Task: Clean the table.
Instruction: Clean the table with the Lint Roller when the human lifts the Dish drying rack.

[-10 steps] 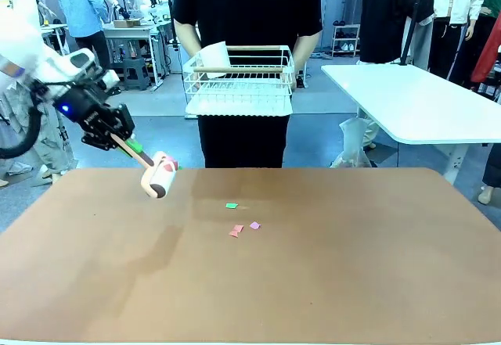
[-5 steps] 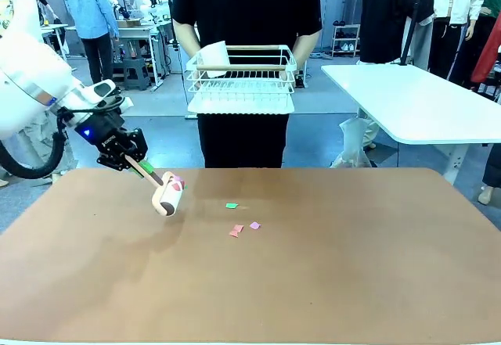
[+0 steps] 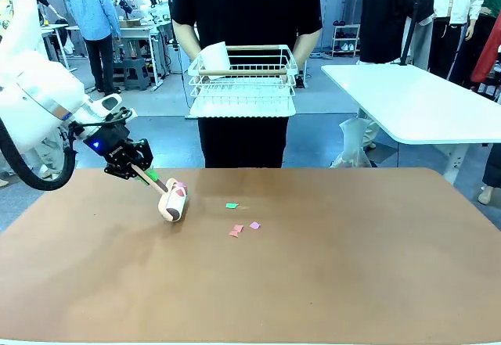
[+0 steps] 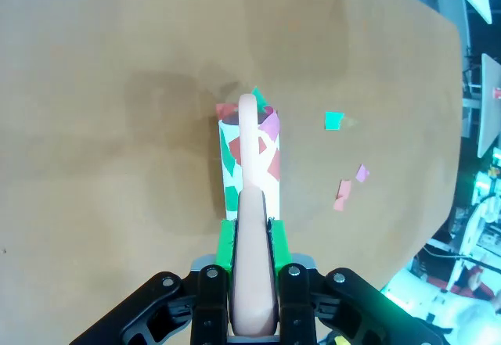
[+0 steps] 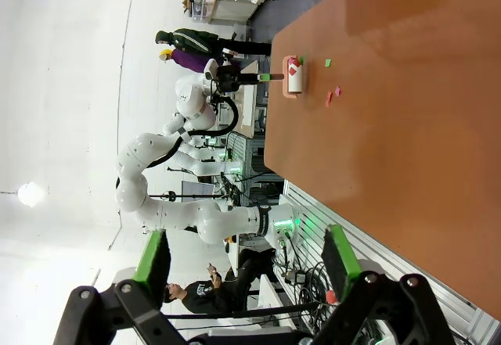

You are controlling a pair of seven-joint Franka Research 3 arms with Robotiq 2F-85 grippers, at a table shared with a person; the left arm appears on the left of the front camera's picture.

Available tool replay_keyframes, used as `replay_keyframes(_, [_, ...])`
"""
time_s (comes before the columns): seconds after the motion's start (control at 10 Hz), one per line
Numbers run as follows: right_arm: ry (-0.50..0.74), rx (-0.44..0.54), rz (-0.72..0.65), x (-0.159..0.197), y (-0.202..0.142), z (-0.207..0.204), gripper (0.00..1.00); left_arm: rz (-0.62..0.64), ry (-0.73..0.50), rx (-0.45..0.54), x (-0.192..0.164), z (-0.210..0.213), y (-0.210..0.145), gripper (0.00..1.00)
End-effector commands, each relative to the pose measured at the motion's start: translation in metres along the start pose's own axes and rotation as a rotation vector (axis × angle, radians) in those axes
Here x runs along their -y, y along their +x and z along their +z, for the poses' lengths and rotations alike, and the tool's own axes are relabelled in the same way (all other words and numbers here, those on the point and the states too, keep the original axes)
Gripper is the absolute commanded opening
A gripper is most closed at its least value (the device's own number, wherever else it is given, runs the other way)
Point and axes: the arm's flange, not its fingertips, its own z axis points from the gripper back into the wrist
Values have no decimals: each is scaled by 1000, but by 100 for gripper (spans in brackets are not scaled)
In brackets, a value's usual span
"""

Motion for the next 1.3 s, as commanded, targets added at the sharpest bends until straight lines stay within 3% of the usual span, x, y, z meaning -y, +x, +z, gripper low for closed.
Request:
replay_keyframes(0.0, [12, 2, 4, -4, -2, 0, 100, -18, -27, 28, -2, -3, 8, 21])
replay_keyframes(0.5, [12, 2, 4, -4, -2, 0, 100, 0, 1, -4, -1, -3, 2, 21])
replay_keyframes(1.2, [12, 2, 4, -4, -2, 0, 100, 64, -18, -49, 50, -82, 10, 21])
